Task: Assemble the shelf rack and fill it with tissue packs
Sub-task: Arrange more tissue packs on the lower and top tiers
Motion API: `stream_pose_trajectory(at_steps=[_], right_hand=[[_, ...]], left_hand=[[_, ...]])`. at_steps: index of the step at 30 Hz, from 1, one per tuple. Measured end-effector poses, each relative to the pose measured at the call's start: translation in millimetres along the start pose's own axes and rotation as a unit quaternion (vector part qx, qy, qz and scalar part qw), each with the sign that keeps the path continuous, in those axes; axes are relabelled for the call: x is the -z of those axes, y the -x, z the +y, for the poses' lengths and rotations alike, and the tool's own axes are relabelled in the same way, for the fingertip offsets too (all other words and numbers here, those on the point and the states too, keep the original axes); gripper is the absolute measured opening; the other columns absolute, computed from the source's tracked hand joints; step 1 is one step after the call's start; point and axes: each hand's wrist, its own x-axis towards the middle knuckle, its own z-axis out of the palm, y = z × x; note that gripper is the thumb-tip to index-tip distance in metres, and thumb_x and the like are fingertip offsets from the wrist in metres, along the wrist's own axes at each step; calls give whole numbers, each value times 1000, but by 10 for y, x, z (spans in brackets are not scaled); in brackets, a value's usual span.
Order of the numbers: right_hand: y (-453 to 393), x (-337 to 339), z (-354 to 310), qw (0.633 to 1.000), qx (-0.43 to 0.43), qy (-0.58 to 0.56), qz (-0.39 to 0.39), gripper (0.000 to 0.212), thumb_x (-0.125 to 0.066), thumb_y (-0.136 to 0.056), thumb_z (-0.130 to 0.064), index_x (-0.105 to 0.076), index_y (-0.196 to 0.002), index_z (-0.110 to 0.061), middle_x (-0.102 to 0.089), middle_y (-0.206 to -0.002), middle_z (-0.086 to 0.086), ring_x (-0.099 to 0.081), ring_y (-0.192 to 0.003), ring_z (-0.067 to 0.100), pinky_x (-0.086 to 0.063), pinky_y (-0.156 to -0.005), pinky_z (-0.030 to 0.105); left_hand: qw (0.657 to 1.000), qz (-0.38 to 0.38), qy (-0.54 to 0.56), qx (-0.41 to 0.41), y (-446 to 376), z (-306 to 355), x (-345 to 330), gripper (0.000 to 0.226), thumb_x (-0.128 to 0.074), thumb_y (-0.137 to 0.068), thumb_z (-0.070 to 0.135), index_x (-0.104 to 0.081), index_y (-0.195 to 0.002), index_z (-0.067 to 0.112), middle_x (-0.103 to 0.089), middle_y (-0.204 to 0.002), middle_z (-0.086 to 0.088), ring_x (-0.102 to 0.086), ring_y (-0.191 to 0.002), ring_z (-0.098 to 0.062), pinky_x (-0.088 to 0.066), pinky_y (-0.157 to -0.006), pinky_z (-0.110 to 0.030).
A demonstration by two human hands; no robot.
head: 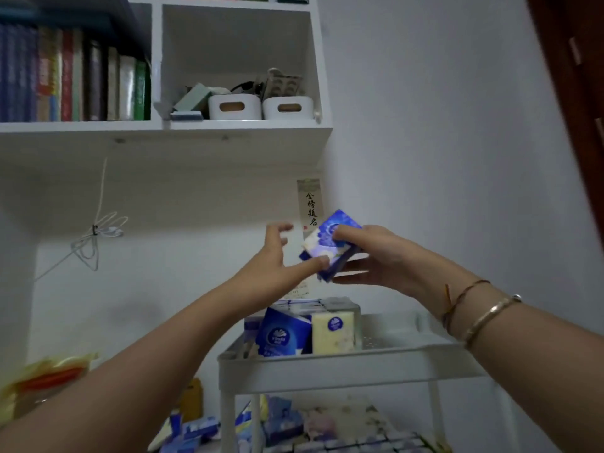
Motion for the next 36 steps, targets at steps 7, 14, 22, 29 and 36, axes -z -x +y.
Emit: stream_pose_trajectory(at_steps=[7,14,22,29,36], right_hand=[[-10,354,245,997,-27,51,48,9,-57,-84,-14,-55,-91,-9,-66,-79,9,-66,-67,22,-59,-69,33],[-10,362,280,998,-37,34,26,31,-57,-82,-14,-52,-113,-14,-65,-93,8,-63,-73,21,-58,-73,35],[80,495,293,995,-44,69,-63,50,-60,-54,-18,-56,-103,-17,-63,-90,8,-61,-71,19,-49,-57,26],[37,346,430,974,-52,190,-109,52,-69,-54,-22,-55,-103,-28,-65,-109,7,-62,-102,23,-49,-87,37],[129,130,483,919,-80,312,-227,58,-62,-85,-14,-37,-135,-29,-52,-133,0,-52,-122,19,-41,-108,38]], left_hand=[[934,-212,-262,115,-64,74,-152,79,-42,-78,78,-34,-141,32,-48,-140,5,-52,-116,-18,-44,-94,-32],[907,-277,-272,166,0,109,13,60,-36,-87,68,-46,-131,29,-59,-127,3,-63,-109,-18,-53,-92,-33],[907,-286,-245,190,55,84,149,51,-42,-90,60,-46,-131,30,-58,-130,4,-60,-112,-14,-51,-89,-26],[909,-274,-284,134,-59,274,-55,56,-38,-93,60,-42,-139,28,-51,-138,5,-50,-124,-16,-38,-99,-31],[918,-257,-289,91,64,191,-93,58,-36,-87,70,-51,-129,33,-60,-119,8,-61,-100,-12,-50,-90,-29]])
